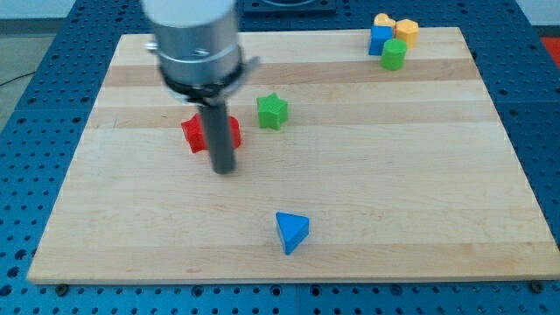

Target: Push the green star to the bottom of the yellow hexagon

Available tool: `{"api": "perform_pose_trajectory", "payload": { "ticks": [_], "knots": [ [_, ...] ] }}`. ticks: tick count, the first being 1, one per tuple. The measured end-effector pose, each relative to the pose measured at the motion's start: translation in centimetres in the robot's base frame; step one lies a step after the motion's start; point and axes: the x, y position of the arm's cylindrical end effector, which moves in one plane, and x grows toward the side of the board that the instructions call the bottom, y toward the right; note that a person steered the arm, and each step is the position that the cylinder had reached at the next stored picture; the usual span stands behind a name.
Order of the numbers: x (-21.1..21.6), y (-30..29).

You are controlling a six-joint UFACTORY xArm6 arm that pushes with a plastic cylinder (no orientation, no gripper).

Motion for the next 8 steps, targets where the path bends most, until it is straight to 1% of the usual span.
{"api": "perform_pose_trajectory", "payload": {
  "ticks": [1,2,3,4,5,6,7,8],
  "knots": [
    [-2.0,-3.4],
    [-4.1,0.1],
    [-4.3,7.3],
    [-6.5,10.4],
    [-5.8,9.2],
    [-5.2,3.8],
    [-8.5,3.2],
    [-9.2,8.4]
  ]
}}
